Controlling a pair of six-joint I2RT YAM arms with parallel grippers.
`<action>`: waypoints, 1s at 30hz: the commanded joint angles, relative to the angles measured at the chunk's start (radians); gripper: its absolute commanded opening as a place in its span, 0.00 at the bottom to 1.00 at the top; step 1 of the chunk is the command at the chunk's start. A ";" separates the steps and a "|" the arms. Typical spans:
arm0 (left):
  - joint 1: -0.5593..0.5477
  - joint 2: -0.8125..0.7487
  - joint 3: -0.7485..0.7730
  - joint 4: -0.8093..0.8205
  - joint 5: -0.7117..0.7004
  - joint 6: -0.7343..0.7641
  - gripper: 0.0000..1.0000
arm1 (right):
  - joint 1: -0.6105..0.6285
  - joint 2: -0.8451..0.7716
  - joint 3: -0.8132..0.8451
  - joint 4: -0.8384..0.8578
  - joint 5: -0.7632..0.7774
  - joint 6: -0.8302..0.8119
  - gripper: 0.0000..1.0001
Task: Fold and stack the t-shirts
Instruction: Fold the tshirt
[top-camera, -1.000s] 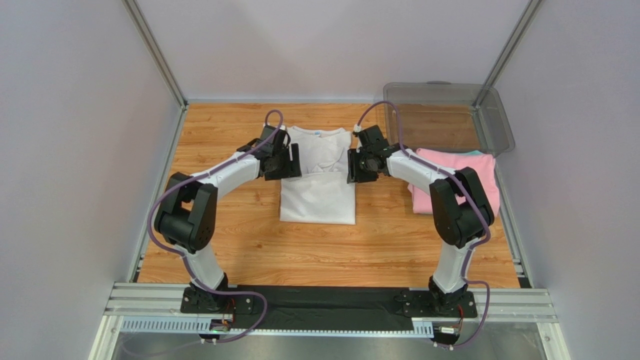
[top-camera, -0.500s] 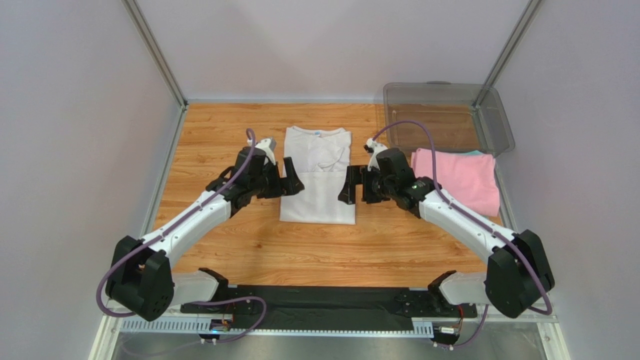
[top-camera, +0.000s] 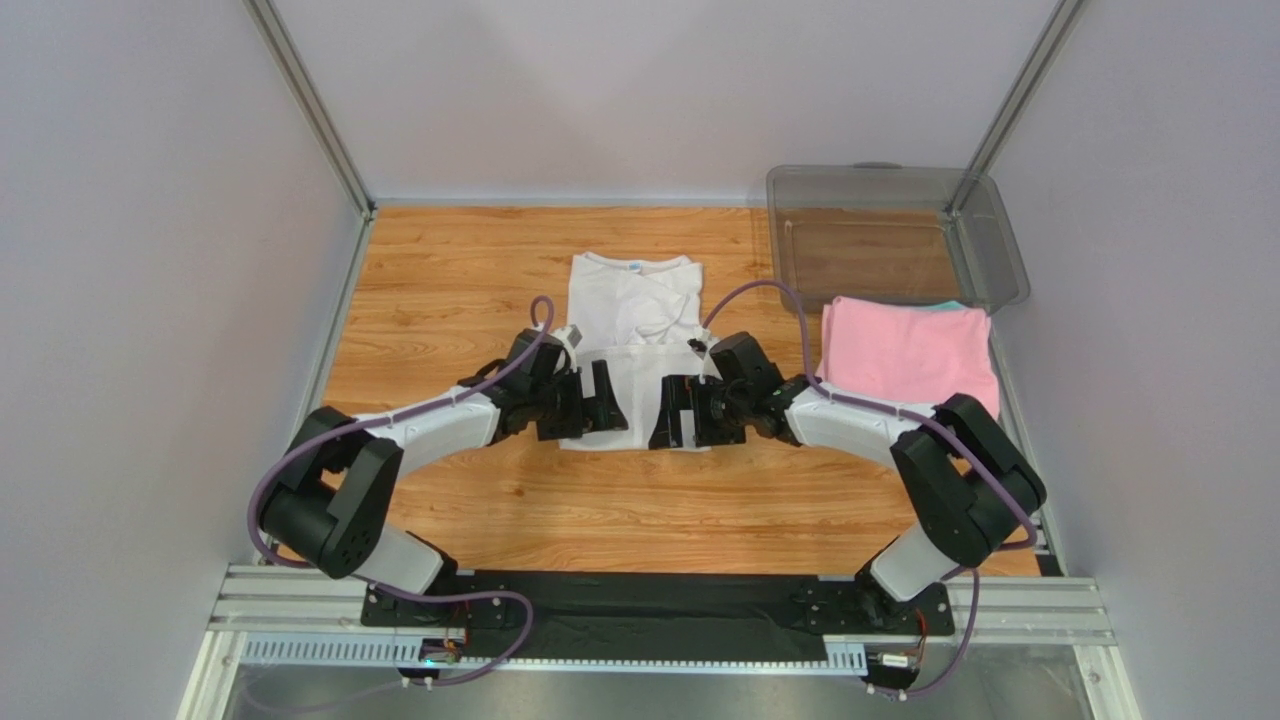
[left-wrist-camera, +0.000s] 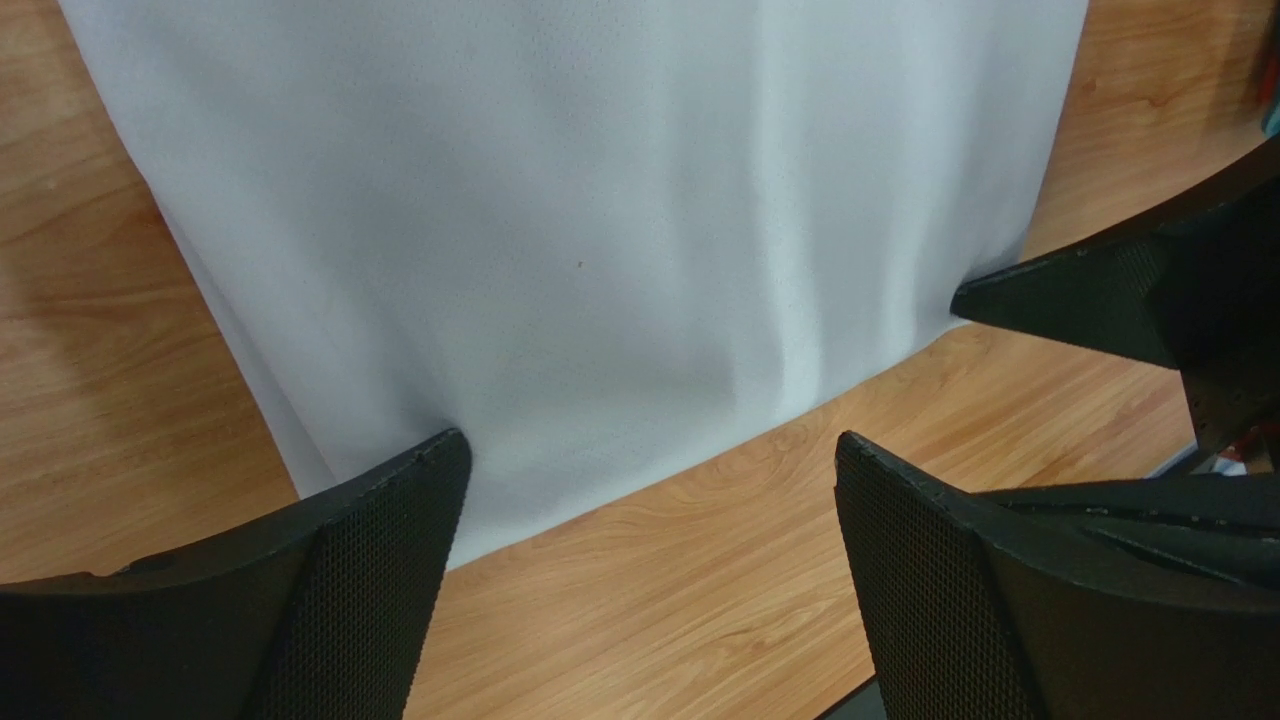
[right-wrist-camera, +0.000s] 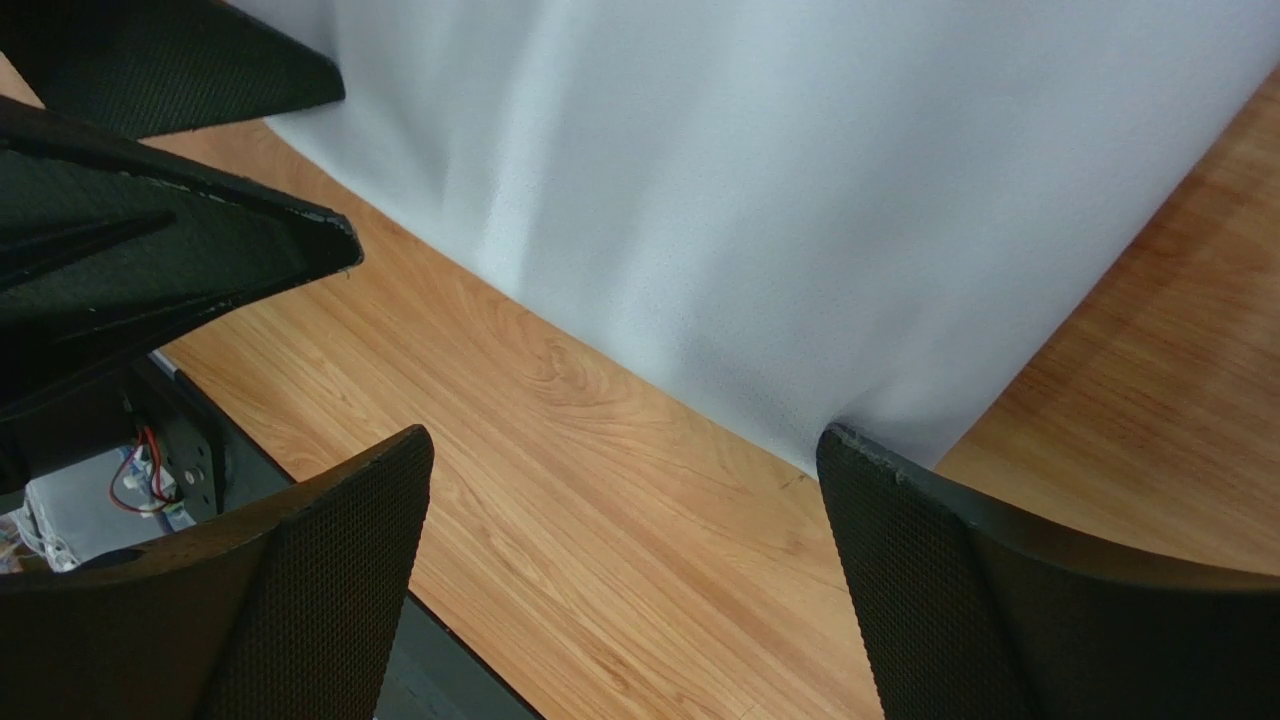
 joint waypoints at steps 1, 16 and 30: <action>0.000 0.022 -0.050 0.069 0.027 -0.018 1.00 | 0.001 0.013 -0.008 0.032 0.044 0.015 1.00; -0.027 -0.222 -0.334 0.011 -0.011 -0.083 1.00 | 0.152 -0.157 -0.229 -0.045 0.191 0.090 1.00; -0.150 -0.885 -0.268 -0.541 -0.318 -0.209 1.00 | 0.317 -0.624 -0.119 -0.361 0.553 0.073 1.00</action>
